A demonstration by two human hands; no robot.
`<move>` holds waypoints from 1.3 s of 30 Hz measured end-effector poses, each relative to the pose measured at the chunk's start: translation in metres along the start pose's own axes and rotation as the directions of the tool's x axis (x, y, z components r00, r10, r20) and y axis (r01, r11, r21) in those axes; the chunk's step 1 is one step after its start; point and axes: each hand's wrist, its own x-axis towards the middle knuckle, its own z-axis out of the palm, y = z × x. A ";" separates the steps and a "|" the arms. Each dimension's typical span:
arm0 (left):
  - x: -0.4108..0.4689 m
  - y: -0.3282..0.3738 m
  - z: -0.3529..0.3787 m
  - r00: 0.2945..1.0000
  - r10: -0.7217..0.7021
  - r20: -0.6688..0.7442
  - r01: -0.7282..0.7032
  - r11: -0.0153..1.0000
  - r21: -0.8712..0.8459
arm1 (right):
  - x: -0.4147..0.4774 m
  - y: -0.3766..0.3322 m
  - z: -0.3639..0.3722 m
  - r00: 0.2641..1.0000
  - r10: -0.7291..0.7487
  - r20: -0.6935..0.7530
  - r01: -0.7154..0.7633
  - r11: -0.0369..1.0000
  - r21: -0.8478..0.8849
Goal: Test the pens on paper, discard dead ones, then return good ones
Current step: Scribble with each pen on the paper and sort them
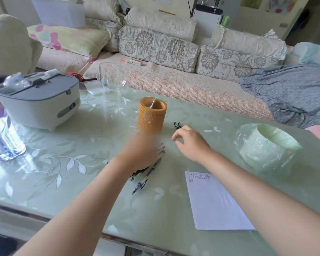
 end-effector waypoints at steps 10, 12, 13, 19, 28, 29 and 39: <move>-0.040 0.000 -0.029 0.998 -0.021 0.055 0.016 0.995 0.100 | -0.043 -0.056 0.017 0.903 -0.365 0.228 0.370 0.929 0.022; -0.045 0.001 -0.037 0.988 -0.018 0.156 0.000 0.994 0.111 | -0.045 -0.058 0.019 0.887 -0.398 0.235 0.414 0.910 -0.021; -0.046 0.001 -0.039 0.980 -0.024 0.200 0.002 0.994 0.109 | -0.045 -0.057 0.019 0.881 -0.411 0.234 0.431 0.902 -0.037; -0.046 0.011 -0.041 0.972 -0.015 0.233 -0.007 0.995 0.095 | -0.048 -0.048 0.010 0.895 -0.406 0.185 0.413 0.911 0.004; -0.025 0.039 -0.031 0.998 0.056 -0.033 -0.061 0.984 -0.170 | -0.073 -0.015 -0.022 0.972 -0.235 0.033 0.229 0.966 0.121; -0.022 0.044 -0.028 0.995 0.067 -0.080 -0.083 0.974 -0.211 | -0.077 -0.011 -0.024 0.975 -0.223 0.009 0.219 0.966 0.137; -0.001 0.102 -0.006 0.974 0.067 -0.217 -0.187 0.778 -0.599 | -0.099 0.024 -0.044 1.000 -0.010 -0.002 0.010 0.929 0.370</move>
